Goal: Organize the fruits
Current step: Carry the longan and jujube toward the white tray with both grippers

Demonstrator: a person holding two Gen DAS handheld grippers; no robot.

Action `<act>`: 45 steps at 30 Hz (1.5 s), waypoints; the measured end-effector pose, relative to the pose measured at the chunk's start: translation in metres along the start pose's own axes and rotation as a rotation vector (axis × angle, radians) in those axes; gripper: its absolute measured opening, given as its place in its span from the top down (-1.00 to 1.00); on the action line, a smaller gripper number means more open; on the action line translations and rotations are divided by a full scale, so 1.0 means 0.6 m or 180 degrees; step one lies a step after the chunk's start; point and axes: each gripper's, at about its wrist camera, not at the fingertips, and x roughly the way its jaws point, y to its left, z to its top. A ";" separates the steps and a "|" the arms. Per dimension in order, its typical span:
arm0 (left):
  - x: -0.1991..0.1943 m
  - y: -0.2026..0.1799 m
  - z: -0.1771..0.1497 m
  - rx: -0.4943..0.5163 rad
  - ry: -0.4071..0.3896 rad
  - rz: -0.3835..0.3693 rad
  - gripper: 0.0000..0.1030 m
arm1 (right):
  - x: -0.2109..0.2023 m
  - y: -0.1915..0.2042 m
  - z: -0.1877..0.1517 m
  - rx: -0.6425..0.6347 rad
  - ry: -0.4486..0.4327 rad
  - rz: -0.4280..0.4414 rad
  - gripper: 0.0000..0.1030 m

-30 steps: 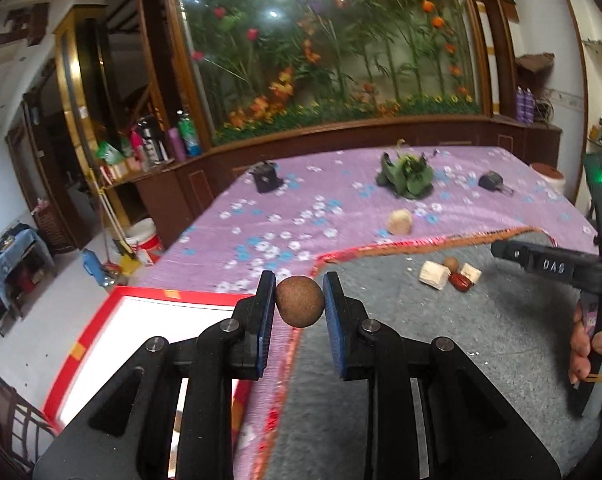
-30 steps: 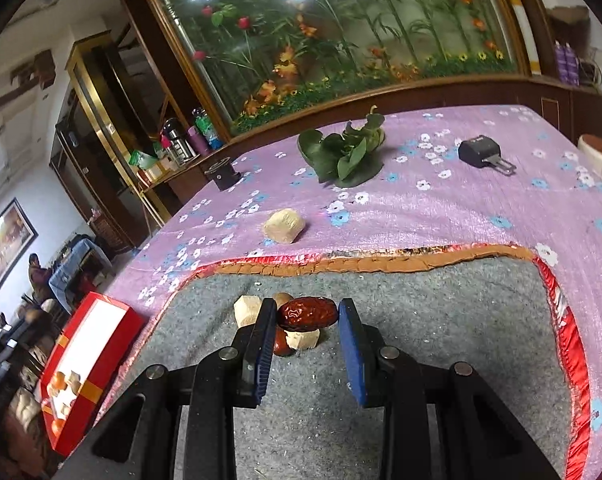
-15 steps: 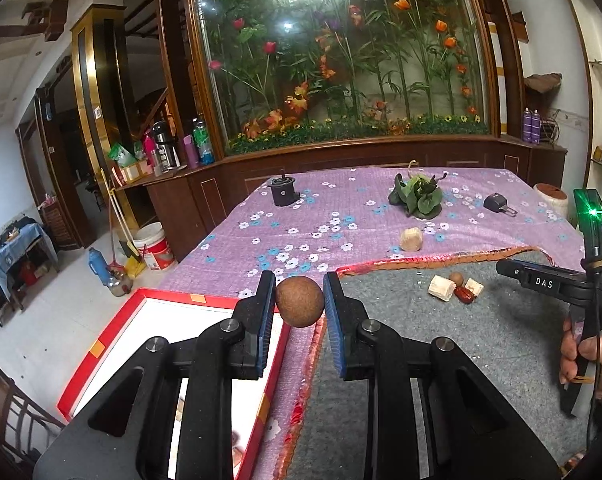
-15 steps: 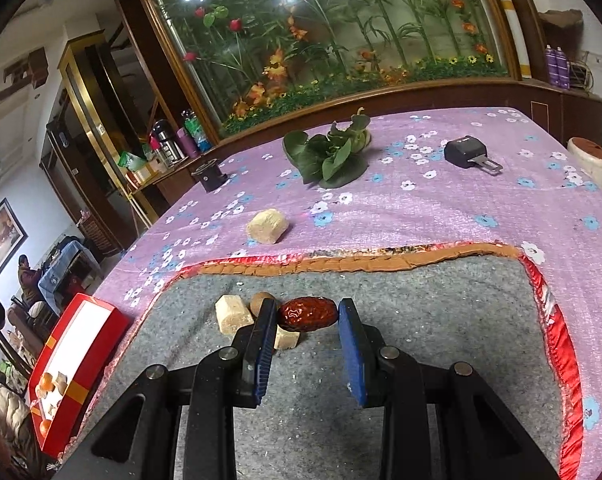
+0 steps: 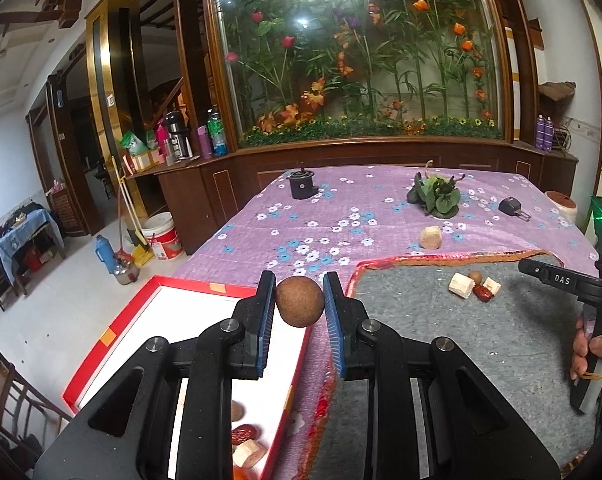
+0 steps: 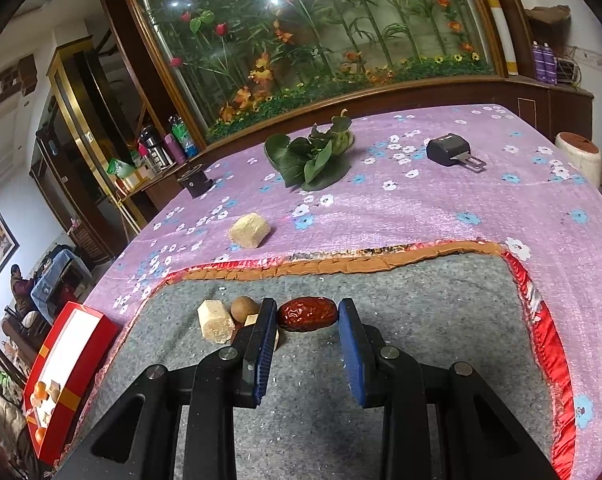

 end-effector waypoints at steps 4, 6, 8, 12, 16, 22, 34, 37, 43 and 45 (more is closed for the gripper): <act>0.003 0.007 -0.002 -0.0024 0.0009 0.0033 0.54 | 0.000 -0.002 0.000 0.0008 -0.0004 -0.0016 0.41; 0.003 0.011 -0.004 -0.0036 0.0011 0.0043 0.54 | -0.001 -0.002 0.000 0.0012 -0.0011 -0.0027 0.41; 0.003 0.015 -0.005 -0.0048 0.0012 0.0055 0.54 | -0.002 -0.003 0.000 0.0017 -0.0019 -0.0033 0.41; 0.004 0.025 -0.009 -0.0079 0.0022 0.0078 0.54 | -0.002 -0.005 0.000 0.0032 -0.0019 -0.0046 0.41; 0.005 0.032 -0.011 -0.0103 0.0029 0.0091 0.54 | -0.004 -0.005 -0.002 0.0046 -0.0024 -0.0058 0.41; 0.005 0.044 -0.015 -0.0141 0.0038 0.0111 0.54 | -0.007 -0.007 -0.002 0.0068 -0.0047 -0.0091 0.41; 0.022 0.080 -0.030 -0.0219 0.0098 0.0142 0.54 | -0.022 0.050 -0.004 -0.0023 -0.0143 0.0028 0.41; 0.032 0.099 -0.039 -0.0256 0.0156 0.0173 0.54 | -0.024 0.117 -0.013 -0.0106 -0.0152 0.0358 0.41; 0.050 0.163 -0.064 -0.0366 0.0287 0.0391 0.54 | 0.010 0.274 -0.044 -0.0386 0.0118 0.0991 0.41; 0.058 0.196 -0.075 -0.0451 0.0351 0.0525 0.54 | 0.023 0.329 -0.055 -0.0479 0.0229 0.1203 0.42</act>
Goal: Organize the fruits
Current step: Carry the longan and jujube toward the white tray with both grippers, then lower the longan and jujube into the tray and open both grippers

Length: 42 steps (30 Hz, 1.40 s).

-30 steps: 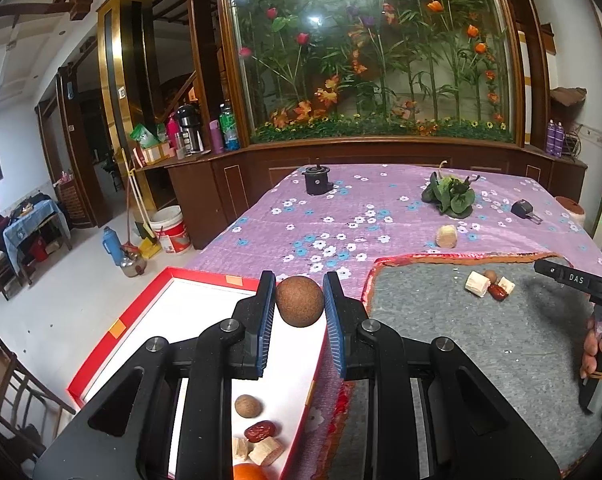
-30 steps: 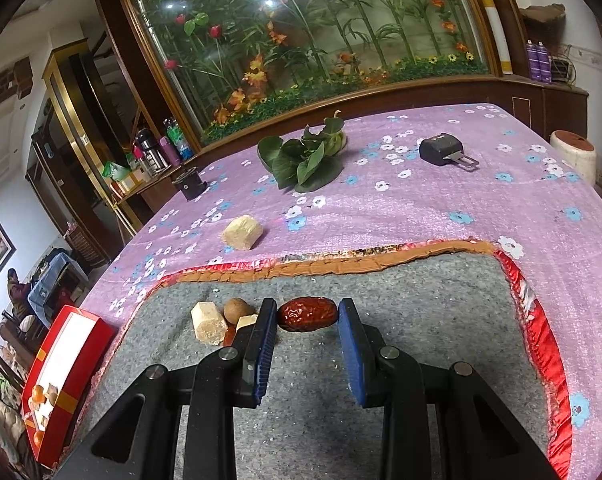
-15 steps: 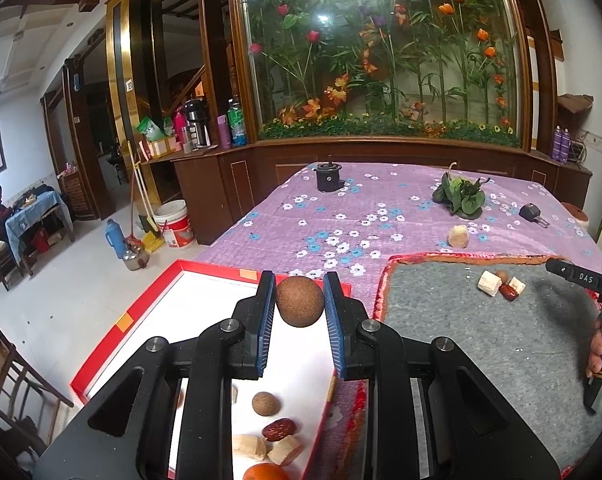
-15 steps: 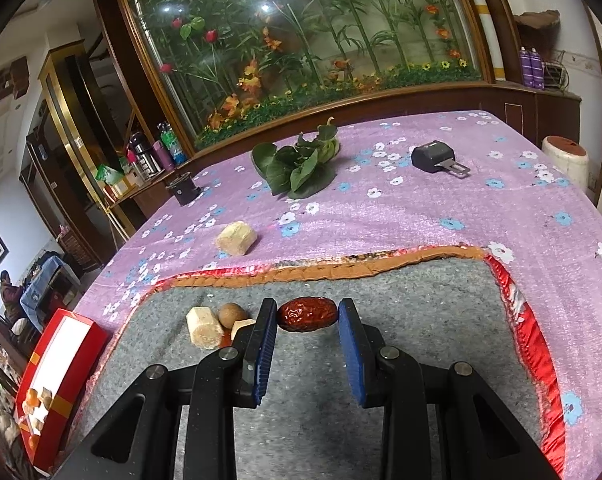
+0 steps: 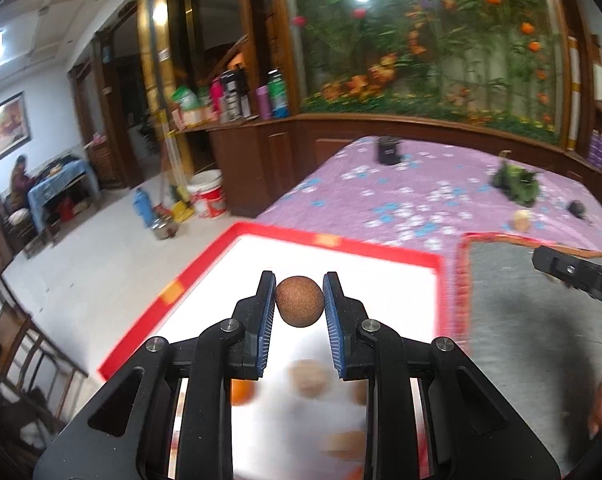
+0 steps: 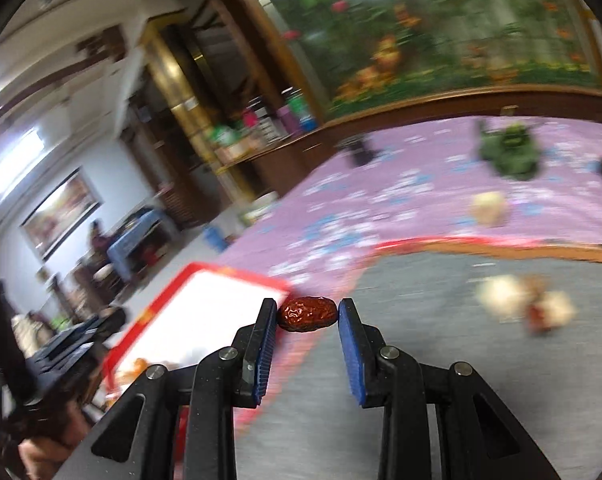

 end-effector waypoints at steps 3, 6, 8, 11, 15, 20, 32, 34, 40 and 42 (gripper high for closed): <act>0.017 0.039 -0.006 -0.0104 0.0083 0.0142 0.54 | 0.039 0.058 -0.005 -0.0141 0.0111 0.0216 0.42; 0.029 0.061 -0.011 -0.0140 0.0115 0.0248 0.54 | 0.078 0.109 -0.020 -0.0247 0.0265 0.0406 0.42; 0.038 0.068 -0.016 -0.0149 0.0151 0.0262 0.54 | 0.100 0.134 -0.035 -0.0346 0.0364 0.0476 0.42; 0.051 0.067 -0.025 -0.0118 0.0207 0.0246 0.55 | 0.133 0.162 -0.062 -0.0496 0.0515 0.0518 0.42; 0.065 0.056 -0.034 -0.0076 0.0281 0.0204 0.54 | 0.154 0.173 -0.080 -0.0598 0.0691 0.0515 0.42; 0.078 0.036 -0.041 0.0025 0.0404 0.0148 0.55 | 0.172 0.158 -0.081 -0.0455 0.0819 0.0562 0.42; 0.075 0.019 -0.046 0.0111 0.0508 0.0126 -0.07 | 0.158 0.145 -0.071 -0.0391 0.0701 0.0540 0.11; 0.066 0.013 -0.044 0.0160 0.0469 0.0135 -0.07 | 0.153 0.135 -0.065 -0.0341 0.0638 0.0515 0.11; 0.047 -0.013 -0.037 0.0298 0.0420 0.0075 -0.08 | 0.120 0.102 -0.053 -0.0148 0.0489 0.0432 0.11; 0.041 -0.024 -0.036 0.0350 0.0407 0.0047 -0.08 | 0.103 0.085 -0.047 -0.0062 0.0448 0.0419 0.11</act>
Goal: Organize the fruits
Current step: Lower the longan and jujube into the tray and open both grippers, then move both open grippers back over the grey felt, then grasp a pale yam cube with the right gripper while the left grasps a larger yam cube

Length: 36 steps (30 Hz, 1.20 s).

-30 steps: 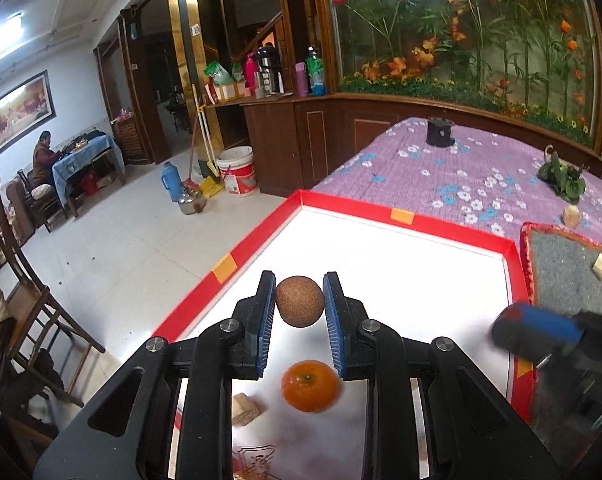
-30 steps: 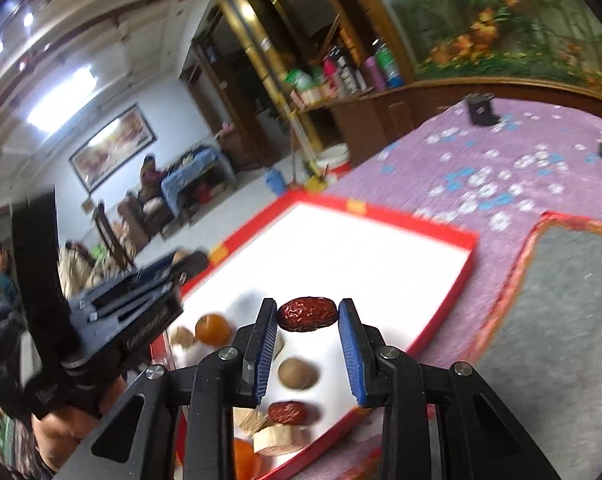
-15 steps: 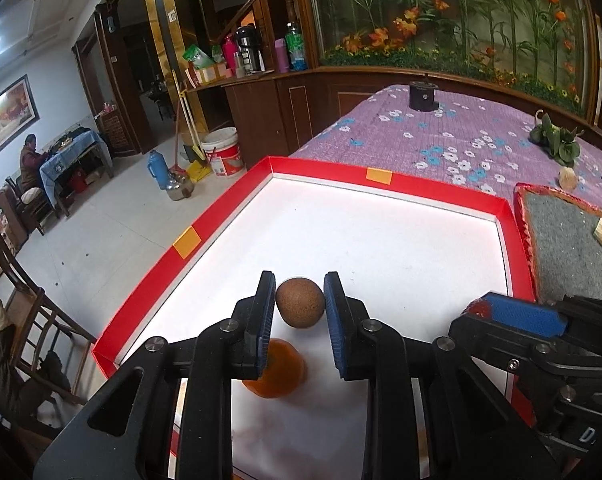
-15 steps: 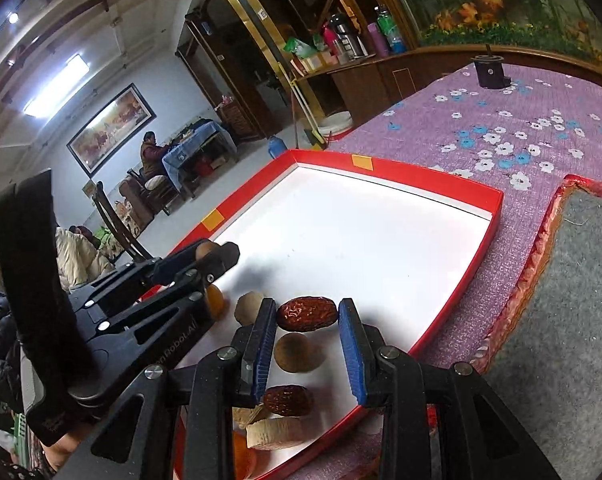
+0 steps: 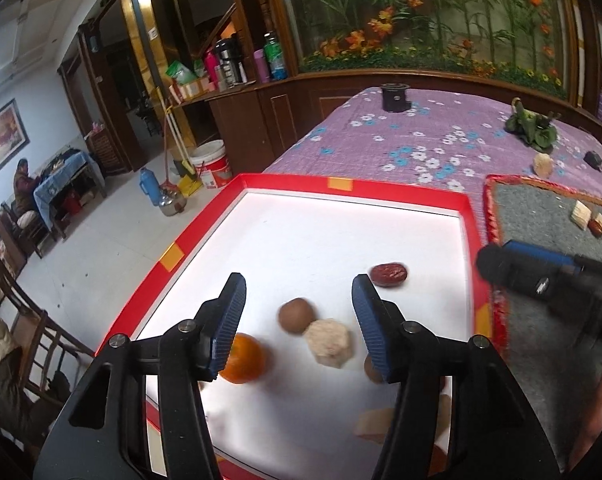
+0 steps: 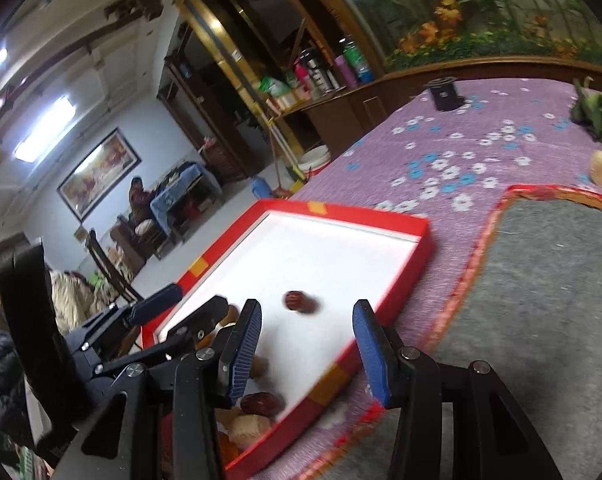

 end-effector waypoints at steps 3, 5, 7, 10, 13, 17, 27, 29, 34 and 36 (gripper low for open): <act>-0.008 -0.019 0.001 0.0074 -0.0009 -0.0049 -0.08 | -0.040 -0.031 0.005 0.0050 -0.0073 -0.0116 0.11; -0.012 -0.033 0.002 0.0124 -0.0015 -0.0089 -0.08 | -0.076 -0.060 0.010 0.0088 -0.0140 -0.0226 0.11; -0.015 -0.044 0.003 0.0162 -0.0016 -0.0117 -0.08 | -0.123 -0.103 0.015 0.0163 -0.0262 -0.0413 0.11; -0.022 -0.071 0.009 0.0258 -0.0025 -0.0214 -0.08 | -0.202 -0.187 0.026 0.0334 -0.0454 -0.0802 0.11; -0.036 -0.108 0.023 0.0373 -0.0075 -0.0333 -0.08 | -0.249 -0.261 0.035 0.0554 -0.0479 -0.1039 0.11; -0.057 -0.162 0.042 0.0572 -0.0162 -0.0486 -0.08 | -0.276 -0.347 0.034 0.1027 -0.0545 -0.0905 0.10; -0.081 -0.281 0.067 0.0891 -0.0212 -0.0816 -0.22 | -0.231 -0.379 0.029 0.1208 -0.0239 -0.0718 0.23; -0.070 -0.297 0.074 0.0919 -0.0177 -0.0808 -0.22 | -0.225 -0.373 0.030 0.1128 -0.0206 -0.0780 0.28; -0.044 -0.330 0.092 0.0980 -0.0072 -0.0827 -0.22 | -0.204 -0.368 0.030 0.0839 0.0066 -0.1267 0.47; -0.036 -0.343 0.094 0.1027 -0.0055 -0.0838 -0.22 | -0.205 -0.368 0.029 0.0813 0.0136 -0.1338 0.62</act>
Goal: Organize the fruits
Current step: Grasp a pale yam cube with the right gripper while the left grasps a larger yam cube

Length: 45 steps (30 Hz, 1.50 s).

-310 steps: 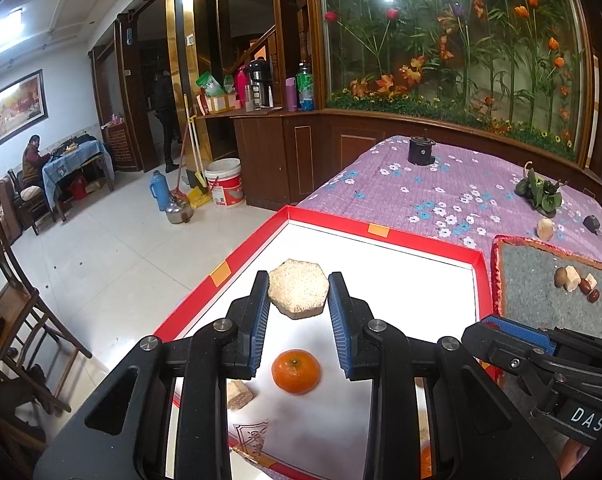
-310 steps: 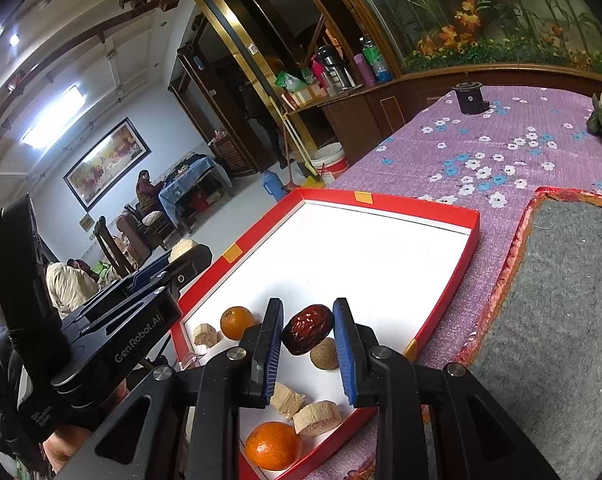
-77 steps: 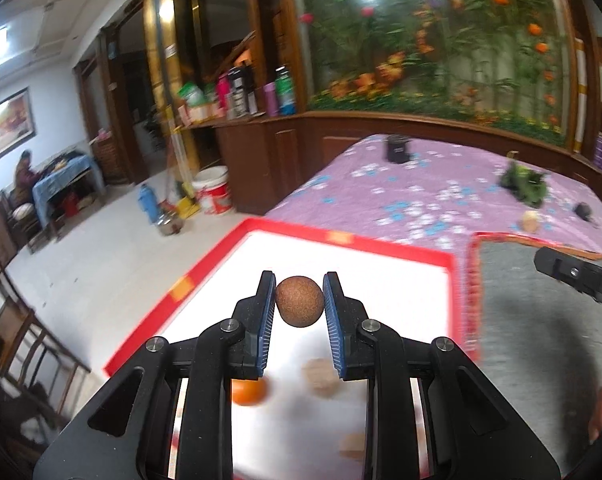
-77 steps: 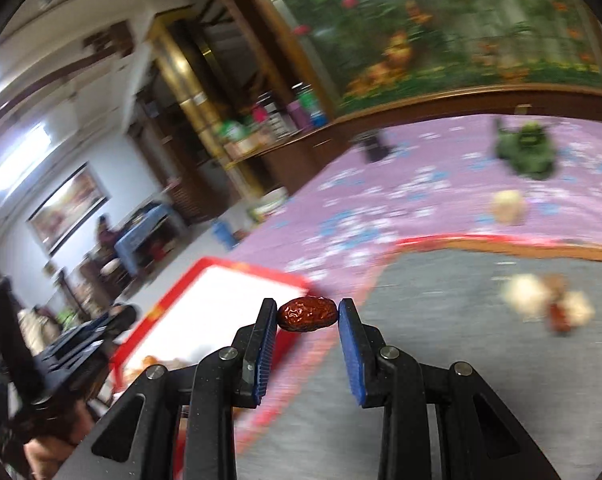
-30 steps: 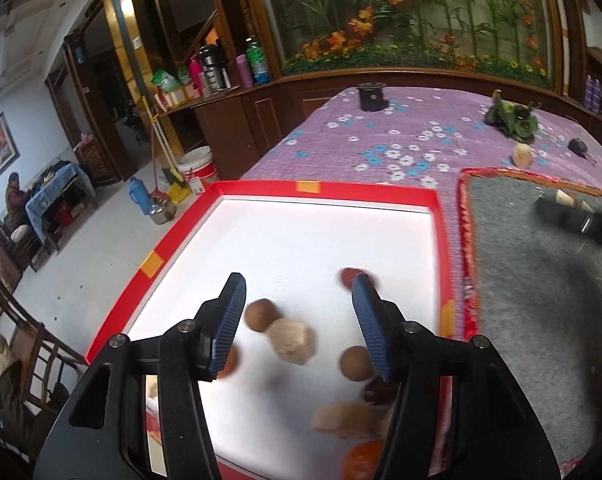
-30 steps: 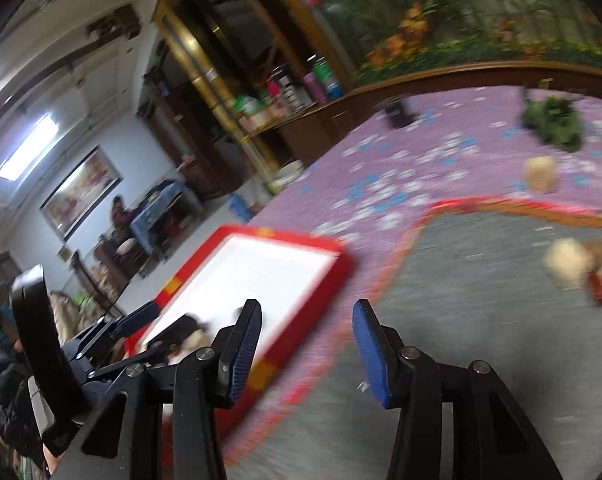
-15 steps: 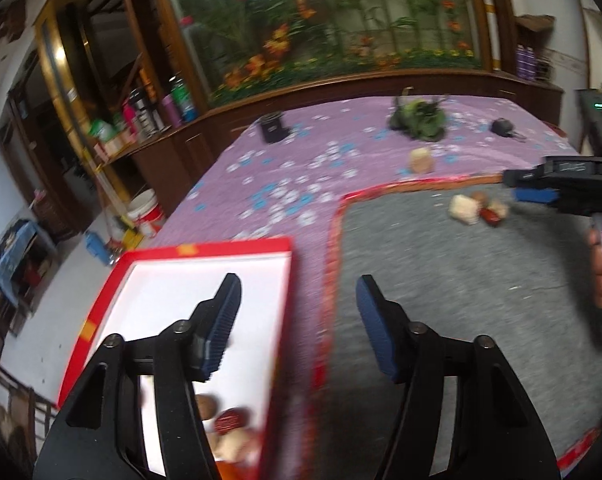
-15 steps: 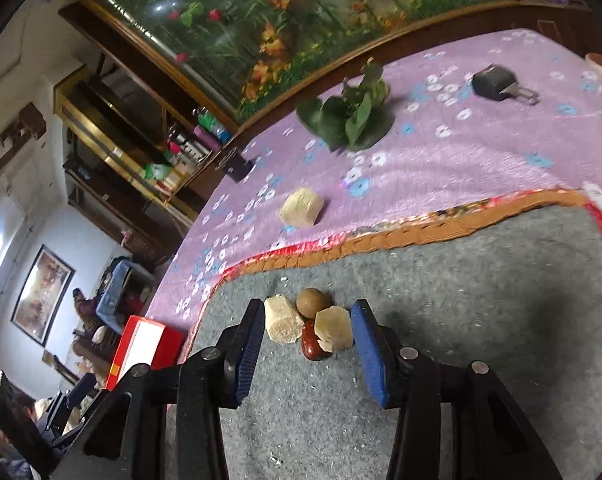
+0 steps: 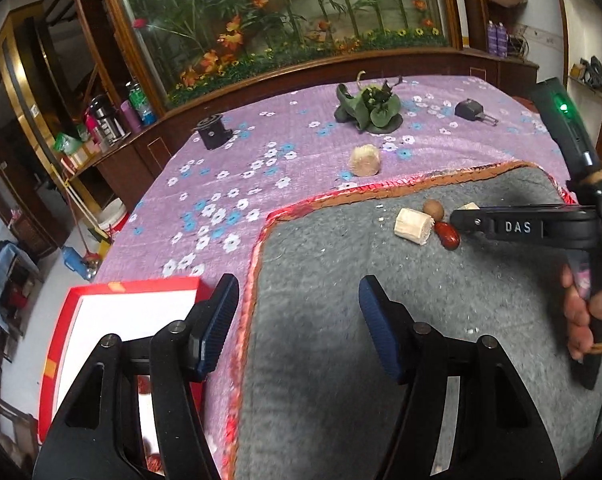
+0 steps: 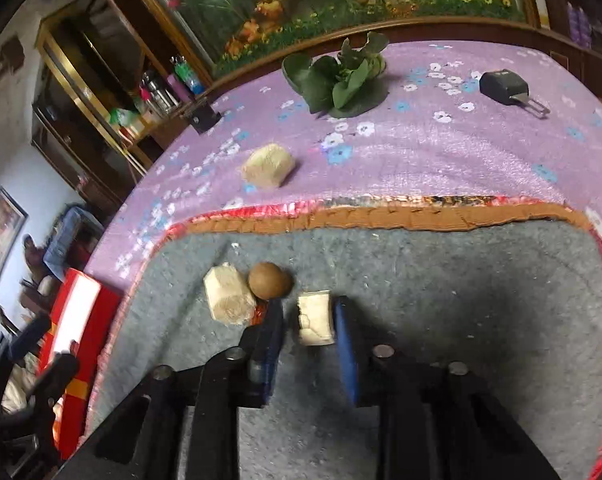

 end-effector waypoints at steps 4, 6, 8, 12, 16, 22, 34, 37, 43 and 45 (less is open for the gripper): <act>0.028 -0.025 0.018 0.0076 0.0069 -0.0141 -0.22 | -0.005 -0.016 0.002 0.0174 0.0019 0.0065 0.70; 0.040 -0.039 0.025 0.0117 0.0103 -0.0200 -0.22 | -0.018 -0.036 0.006 0.0373 -0.0048 0.0173 0.71; 0.049 -0.052 0.032 0.0139 0.0120 -0.0264 -0.22 | -0.034 -0.055 0.010 0.0571 -0.0149 0.0240 0.71; 0.070 -0.076 0.048 0.0179 0.0124 -0.0389 -0.22 | -0.047 -0.095 0.014 0.0999 -0.0225 0.0401 0.71; 0.100 -0.092 0.053 0.0222 0.0257 -0.0521 -0.22 | -0.039 -0.101 0.014 0.1095 -0.0150 0.0451 0.70; 0.130 -0.104 0.055 0.0286 0.0357 -0.0593 -0.22 | -0.023 -0.103 0.015 0.1150 -0.0054 0.0465 0.70; 0.159 -0.112 0.066 0.0177 0.0312 -0.1013 0.30 | -0.017 -0.105 0.017 0.1114 -0.0075 0.0491 0.70; 0.158 -0.114 0.065 0.0175 0.0275 -0.1003 0.32 | -0.015 -0.108 0.016 0.1120 -0.0072 0.0505 0.70; 0.140 -0.105 0.062 0.0048 0.0214 -0.0975 0.33 | -0.013 -0.108 0.018 0.1090 -0.0070 0.0506 0.70; 0.123 -0.097 0.059 -0.0021 0.0176 -0.0951 0.33 | -0.013 -0.109 0.017 0.1088 -0.0069 0.0515 0.70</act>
